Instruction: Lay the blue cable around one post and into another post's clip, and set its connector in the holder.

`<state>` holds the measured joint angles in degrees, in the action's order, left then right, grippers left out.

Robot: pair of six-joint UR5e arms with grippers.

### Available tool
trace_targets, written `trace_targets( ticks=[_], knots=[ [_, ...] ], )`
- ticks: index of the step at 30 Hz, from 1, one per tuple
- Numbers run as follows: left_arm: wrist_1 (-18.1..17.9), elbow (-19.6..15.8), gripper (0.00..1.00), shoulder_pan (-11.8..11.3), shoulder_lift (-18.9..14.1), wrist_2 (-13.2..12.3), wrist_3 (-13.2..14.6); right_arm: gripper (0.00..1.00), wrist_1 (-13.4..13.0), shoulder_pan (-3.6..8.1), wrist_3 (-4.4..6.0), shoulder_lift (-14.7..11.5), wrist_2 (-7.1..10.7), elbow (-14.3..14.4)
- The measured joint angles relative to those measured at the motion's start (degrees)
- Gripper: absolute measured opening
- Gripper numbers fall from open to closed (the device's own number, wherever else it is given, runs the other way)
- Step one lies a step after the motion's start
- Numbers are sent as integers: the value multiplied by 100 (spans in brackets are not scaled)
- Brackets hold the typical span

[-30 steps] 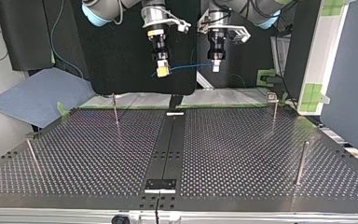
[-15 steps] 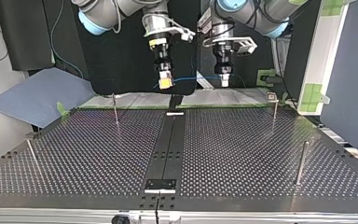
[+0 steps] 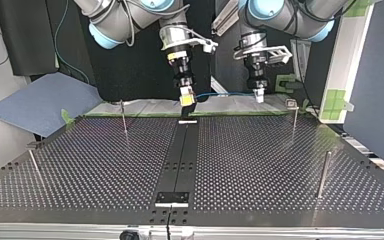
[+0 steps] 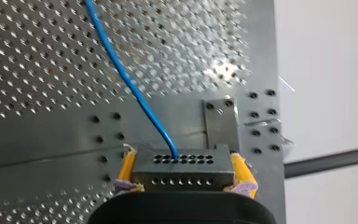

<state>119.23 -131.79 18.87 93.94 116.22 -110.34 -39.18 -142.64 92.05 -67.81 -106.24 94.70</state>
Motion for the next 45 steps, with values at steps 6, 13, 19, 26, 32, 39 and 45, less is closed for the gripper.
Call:
trace_targets(
  ticks=[6, 13, 19, 26, 32, 39, 45],
  knots=[
    [300, 232, 0, -299, -300, 154, -10, 0, 121, 1, 39, 107, 106, -300],
    [640, 566, 0, -640, -641, 454, 11, 0, 280, -5, 69, 212, 269, -684],
    [915, 705, 0, -916, -916, 547, 20, 0, 344, -9, 87, 283, 329, -885],
    [1257, 749, 0, -1258, -1257, 523, 51, 0, 609, -34, 74, 494, 439, -1183],
    [1548, 883, 0, -1441, -1476, 307, -2, 0, 785, -95, 17, 570, 655, -1501],
    [1930, 1202, 0, -1552, -1444, 96, -32, 0, 824, -139, 36, 610, 761, -1925],
    [2249, 1522, 0, -1665, -1348, 39, -155, 0, 897, -144, 58, 656, 769, -2256]
  ],
)
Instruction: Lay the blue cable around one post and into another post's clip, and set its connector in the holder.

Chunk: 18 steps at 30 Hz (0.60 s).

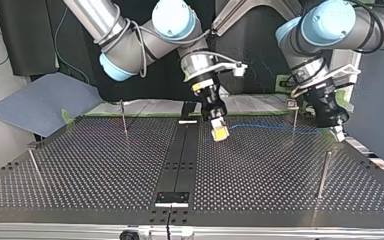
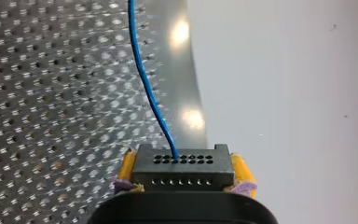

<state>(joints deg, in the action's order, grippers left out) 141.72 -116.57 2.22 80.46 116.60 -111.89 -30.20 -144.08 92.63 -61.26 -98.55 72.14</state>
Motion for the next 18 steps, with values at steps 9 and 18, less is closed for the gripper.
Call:
trace_targets(
  ticks=[9, 18],
  knots=[
    [442, 439, 0, -215, 81, -136, -92, 0, 124, 24, 2, 132, 1, -385],
    [875, 875, 0, -498, 162, -355, -175, 0, 220, 38, -36, 184, 0, -600]
  ],
)
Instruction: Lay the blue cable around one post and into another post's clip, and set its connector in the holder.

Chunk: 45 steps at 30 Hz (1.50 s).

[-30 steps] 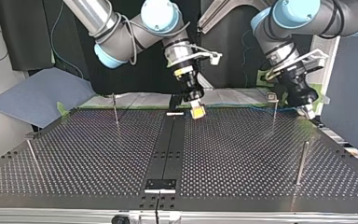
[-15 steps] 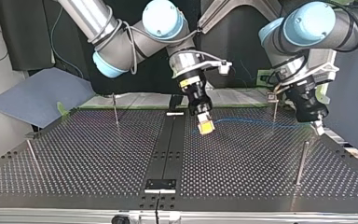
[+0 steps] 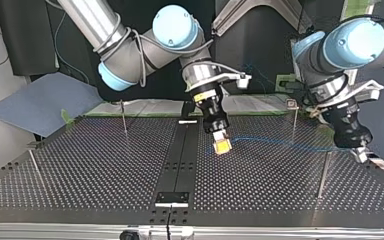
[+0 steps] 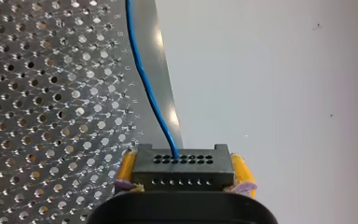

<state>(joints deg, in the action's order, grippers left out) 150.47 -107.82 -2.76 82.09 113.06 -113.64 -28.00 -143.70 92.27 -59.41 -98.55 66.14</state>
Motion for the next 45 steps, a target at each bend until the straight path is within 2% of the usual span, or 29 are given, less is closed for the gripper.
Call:
trace_targets(
  ticks=[8, 20, 29, 39, 45],
  knots=[
    [281, 249, 0, -362, 91, -331, -219, 0, 103, 3, -7, 126, 1, -207],
    [199, 328, 0, -842, 436, -827, -283, 0, 184, 54, -31, 356, -13, -426],
    [210, 632, 0, -963, 760, -1139, -225, 0, 217, 100, -33, 544, -24, -641],
    [238, 830, 0, -1085, 1003, -1491, -165, 0, 475, 161, -40, 928, -29, -1084],
    [256, 876, 0, -1162, 1157, -1686, -112, 0, 549, 249, -40, 982, -36, -1381]
  ],
)
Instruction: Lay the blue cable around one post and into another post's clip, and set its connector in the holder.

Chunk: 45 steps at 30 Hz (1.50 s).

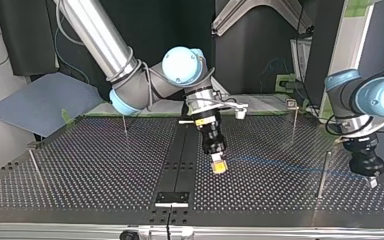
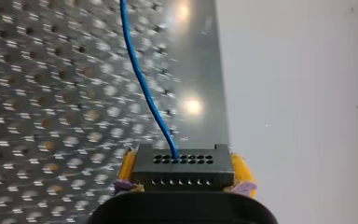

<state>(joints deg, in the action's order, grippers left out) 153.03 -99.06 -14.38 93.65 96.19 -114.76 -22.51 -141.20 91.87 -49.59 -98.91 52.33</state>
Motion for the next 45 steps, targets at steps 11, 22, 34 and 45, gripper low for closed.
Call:
trace_targets(
  ticks=[11, 22, 34, 45],
  knots=[
    [4, 28, 0, -22, 344, -243, 155, 0, 195, 140, -14, 16, -36, -172],
    [-16, 29, 0, 7, 468, -310, 161, 0, 383, 239, -81, 87, -175, -169],
    [16, 26, 0, 39, 672, -496, 22, 0, 796, 406, -96, 170, -206, -155],
    [67, 14, 0, 48, 675, -609, -134, 0, 835, 404, -75, 223, -218, -11]
  ],
)
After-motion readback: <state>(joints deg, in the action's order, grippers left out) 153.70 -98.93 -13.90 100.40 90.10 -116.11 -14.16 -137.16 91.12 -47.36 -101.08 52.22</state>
